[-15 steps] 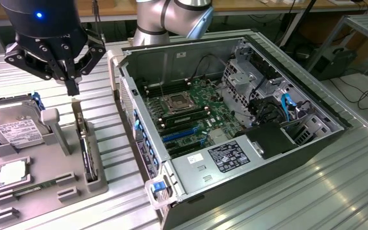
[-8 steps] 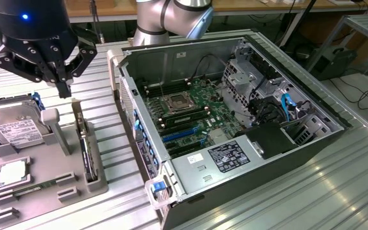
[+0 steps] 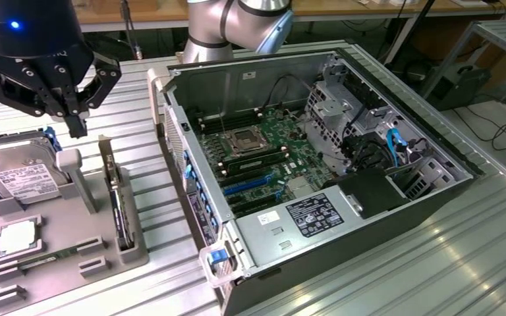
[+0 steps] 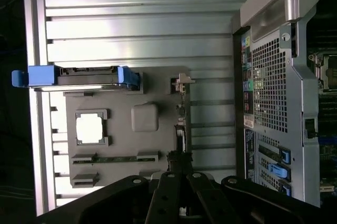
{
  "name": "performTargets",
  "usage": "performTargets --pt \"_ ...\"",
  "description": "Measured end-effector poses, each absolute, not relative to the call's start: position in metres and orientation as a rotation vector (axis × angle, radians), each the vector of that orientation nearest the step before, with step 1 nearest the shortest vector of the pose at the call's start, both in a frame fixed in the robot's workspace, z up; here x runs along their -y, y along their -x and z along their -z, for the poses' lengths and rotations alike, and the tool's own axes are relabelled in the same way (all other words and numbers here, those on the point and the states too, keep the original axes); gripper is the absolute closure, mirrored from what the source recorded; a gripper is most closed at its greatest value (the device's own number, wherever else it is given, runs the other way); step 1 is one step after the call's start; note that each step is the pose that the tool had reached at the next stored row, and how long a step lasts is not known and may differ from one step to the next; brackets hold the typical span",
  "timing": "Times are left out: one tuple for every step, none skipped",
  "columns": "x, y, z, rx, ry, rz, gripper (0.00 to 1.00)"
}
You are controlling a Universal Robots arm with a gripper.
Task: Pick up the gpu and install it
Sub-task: 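Reach for the gpu, then pick up the gpu and move the gpu toward the slot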
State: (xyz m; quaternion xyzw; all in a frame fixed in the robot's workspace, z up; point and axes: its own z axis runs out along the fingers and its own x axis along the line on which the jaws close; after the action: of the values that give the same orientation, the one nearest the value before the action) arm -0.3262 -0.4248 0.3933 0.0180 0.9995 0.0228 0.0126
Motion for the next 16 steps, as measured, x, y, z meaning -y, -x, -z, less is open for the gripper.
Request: performTargets --pt "0.4248 0.3262 -0.3933 -3.115 -0.056 -0.071 0.89" --pt "0.4248 0.3263 -0.3933 -3.115 -0.056 -0.071 0.89" --pt "0.4248 0.3263 -0.3933 -3.115 -0.056 -0.071 0.89" --pt "0.4248 0.3263 -0.3933 -3.115 -0.056 -0.071 0.89" --pt "0.4248 0.3263 -0.3933 -3.115 -0.056 -0.071 0.89" --pt "0.4248 0.3263 -0.3933 -3.115 -0.056 -0.071 0.89" --pt "0.4248 0.3263 -0.3933 -3.115 -0.056 -0.071 0.89" --pt "0.4248 0.3263 -0.3933 -3.115 -0.056 -0.071 0.89" --pt "0.4248 0.3263 -0.3933 -3.115 -0.056 -0.071 0.89" --pt "0.4248 0.3264 -0.3933 -3.115 -0.056 -0.071 0.89" --pt "0.4248 0.3263 -0.3933 -3.115 -0.056 -0.071 0.89" --pt "0.4248 0.3263 -0.3933 -3.115 -0.056 -0.071 0.89" --pt "0.4248 0.3263 -0.3933 -3.115 -0.056 -0.071 0.89" --pt "0.4248 0.3263 -0.3933 -3.115 -0.056 -0.071 0.89" --pt "0.4248 0.3263 -0.3933 -3.115 -0.056 -0.071 0.83" --pt "0.4248 0.3263 -0.3933 -3.115 -0.056 -0.071 0.76"
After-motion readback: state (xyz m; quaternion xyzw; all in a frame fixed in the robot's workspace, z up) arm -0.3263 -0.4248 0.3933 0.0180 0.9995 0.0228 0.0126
